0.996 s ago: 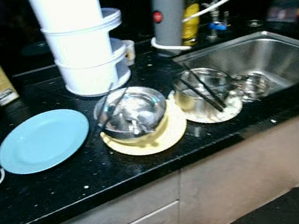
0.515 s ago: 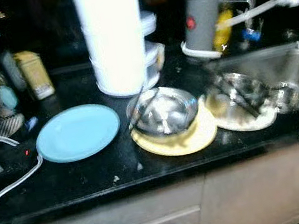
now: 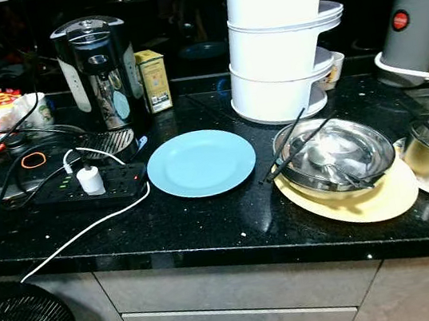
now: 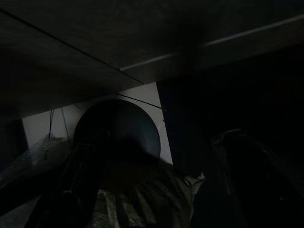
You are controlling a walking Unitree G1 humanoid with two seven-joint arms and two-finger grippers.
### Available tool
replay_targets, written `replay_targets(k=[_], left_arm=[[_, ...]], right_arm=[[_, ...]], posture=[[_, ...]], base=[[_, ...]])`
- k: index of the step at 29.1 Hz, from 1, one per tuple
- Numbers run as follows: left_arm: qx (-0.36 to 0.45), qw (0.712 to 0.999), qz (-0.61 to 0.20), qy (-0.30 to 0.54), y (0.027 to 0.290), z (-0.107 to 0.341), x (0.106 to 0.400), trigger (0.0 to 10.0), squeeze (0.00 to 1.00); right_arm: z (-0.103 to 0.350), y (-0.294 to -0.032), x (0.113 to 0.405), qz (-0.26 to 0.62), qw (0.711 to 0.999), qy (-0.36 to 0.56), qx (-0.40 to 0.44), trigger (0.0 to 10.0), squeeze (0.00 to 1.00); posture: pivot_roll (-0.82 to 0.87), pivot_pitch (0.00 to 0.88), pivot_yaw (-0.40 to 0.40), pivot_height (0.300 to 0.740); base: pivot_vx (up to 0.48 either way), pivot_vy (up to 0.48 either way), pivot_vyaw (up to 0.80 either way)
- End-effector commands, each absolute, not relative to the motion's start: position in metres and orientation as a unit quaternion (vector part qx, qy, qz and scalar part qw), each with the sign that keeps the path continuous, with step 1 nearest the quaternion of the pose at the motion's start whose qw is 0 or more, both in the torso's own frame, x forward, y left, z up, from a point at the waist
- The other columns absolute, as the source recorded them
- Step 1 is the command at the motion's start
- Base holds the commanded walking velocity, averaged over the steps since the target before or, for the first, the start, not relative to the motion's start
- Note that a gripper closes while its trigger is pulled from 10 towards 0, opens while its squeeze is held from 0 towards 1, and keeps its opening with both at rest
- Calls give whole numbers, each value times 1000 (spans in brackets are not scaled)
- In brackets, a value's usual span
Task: Kitchen organization
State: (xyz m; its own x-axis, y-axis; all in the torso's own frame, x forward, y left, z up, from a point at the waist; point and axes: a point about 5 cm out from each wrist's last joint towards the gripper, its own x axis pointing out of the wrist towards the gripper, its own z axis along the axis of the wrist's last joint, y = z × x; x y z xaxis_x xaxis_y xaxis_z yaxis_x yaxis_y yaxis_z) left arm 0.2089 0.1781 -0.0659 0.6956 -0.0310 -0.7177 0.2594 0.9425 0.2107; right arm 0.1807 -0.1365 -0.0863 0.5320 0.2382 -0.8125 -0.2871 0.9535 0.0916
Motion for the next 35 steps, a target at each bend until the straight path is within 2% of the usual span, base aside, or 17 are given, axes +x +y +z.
replay_targets(k=[1, 12, 23, 28, 35], left_arm=[[154, 901, -84, 396, 177, -70, 204, 10000, 8], [154, 888, -100, 421, 173, -75, 198, 10000, 0], [149, 891, -90, 420, 174, -77, 194, 10000, 0], [148, 891, -90, 419, 175, -77, 194, 10000, 0], [156, 897, -80, 405, 180, -76, 193, 10000, 0]], right_arm=[[-89, -139, 176, 139, 871, 470, -20, 10000, 0], [-93, -147, 169, 124, 861, 491, -47, 10000, 0], [-94, -148, 167, 121, 859, 495, -44, 10000, 0], [-95, -148, 164, 119, 856, 502, -46, 10000, 0], [-96, -149, 162, 119, 854, 504, -44, 10000, 0]], posture=[[-10, 74, -9, 740], [-10, 79, -17, 740], [-5, 80, -28, 740], [-9, 79, -29, 740], [-15, 80, -29, 740]], base=[[0, -480, 0], [0, -66, 0], [0, 0, 0], [0, 0, -800], [0, 0, 0]])
